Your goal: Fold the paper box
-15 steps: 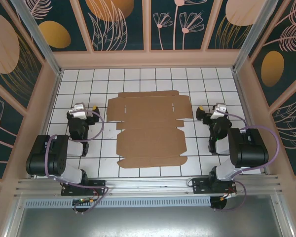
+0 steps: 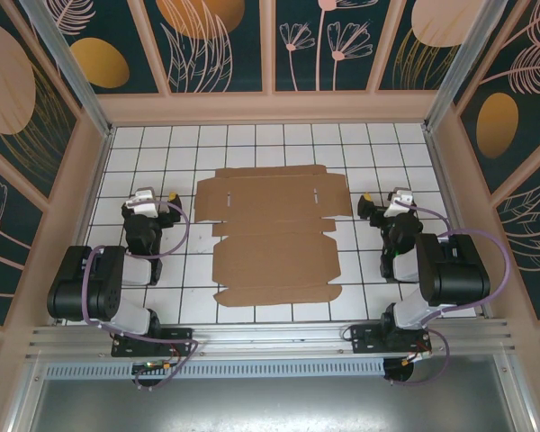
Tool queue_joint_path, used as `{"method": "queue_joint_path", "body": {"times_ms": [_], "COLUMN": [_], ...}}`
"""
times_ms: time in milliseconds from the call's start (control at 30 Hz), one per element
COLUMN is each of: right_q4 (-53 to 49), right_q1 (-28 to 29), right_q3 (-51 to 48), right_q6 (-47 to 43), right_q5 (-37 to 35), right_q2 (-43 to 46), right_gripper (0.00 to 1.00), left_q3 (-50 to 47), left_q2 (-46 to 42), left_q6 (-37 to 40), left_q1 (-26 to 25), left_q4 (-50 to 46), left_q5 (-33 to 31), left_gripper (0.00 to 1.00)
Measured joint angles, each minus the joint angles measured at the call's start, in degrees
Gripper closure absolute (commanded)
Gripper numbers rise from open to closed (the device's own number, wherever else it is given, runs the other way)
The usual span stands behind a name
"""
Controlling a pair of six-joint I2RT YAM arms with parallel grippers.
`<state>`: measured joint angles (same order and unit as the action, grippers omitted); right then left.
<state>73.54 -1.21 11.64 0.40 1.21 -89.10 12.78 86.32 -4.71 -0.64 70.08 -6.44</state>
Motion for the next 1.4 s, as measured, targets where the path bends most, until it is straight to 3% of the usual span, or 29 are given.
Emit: {"method": "queue_joint_path", "body": {"times_ms": [467, 567, 667, 800, 933, 1067, 1233, 1333, 1400], "right_q4": [0.0, -6.1, -15.3, -26.3, -45.0, -58.4, -68.4, -70.4, -71.7], "right_q1": [-0.1, 0.9, 7.3, 19.8, 29.7, 29.5, 17.3, 17.7, 17.7], "right_q3": [0.0, 0.8, 3.8, 13.6, 28.9, 38.0, 36.6, 30.7, 26.5], "right_q6": [0.0, -0.7, -2.8, -1.7, 3.3, 9.9, 22.2, 27.8, 31.6], "right_q5": [0.4, -1.0, -5.6, -10.6, -16.4, -11.8, 3.5, 7.8, 10.4], "right_q2": [0.0, 4.2, 15.9, 29.4, 33.1, 33.9, 32.5, 31.7, 31.2], "right_gripper": [0.01, 0.01, 0.01, 0.01, 0.01, 0.01, 0.01, 0.01, 0.03], "left_q3": [0.0, 1.7, 5.2, 13.6, 29.4, 41.9, 37.7, 32.3, 30.8], "left_q2": [0.0, -3.0, -11.8, -23.8, -26.0, -22.3, -17.3, -14.3, -10.8], "left_q6": [0.0, 0.0, 0.0, -2.5, -9.3, -18.0, -28.8, -33.3, -34.9], "left_q1": [0.0, 0.0, -1.7, -8.7, -15.4, -16.5, -15.7, -16.3, -17.8], "left_q4": [0.0, -5.8, -13.8, -23.9, -42.4, -58.9, -66.0, -65.8, -65.7], "left_q5": [0.0, -0.4, -2.4, -3.5, -4.3, -3.1, 6.1, 13.4, 16.7], "left_gripper": [0.01, 0.01, 0.01, 0.01, 0.01, 0.01, 0.01, 0.16, 0.32]}}
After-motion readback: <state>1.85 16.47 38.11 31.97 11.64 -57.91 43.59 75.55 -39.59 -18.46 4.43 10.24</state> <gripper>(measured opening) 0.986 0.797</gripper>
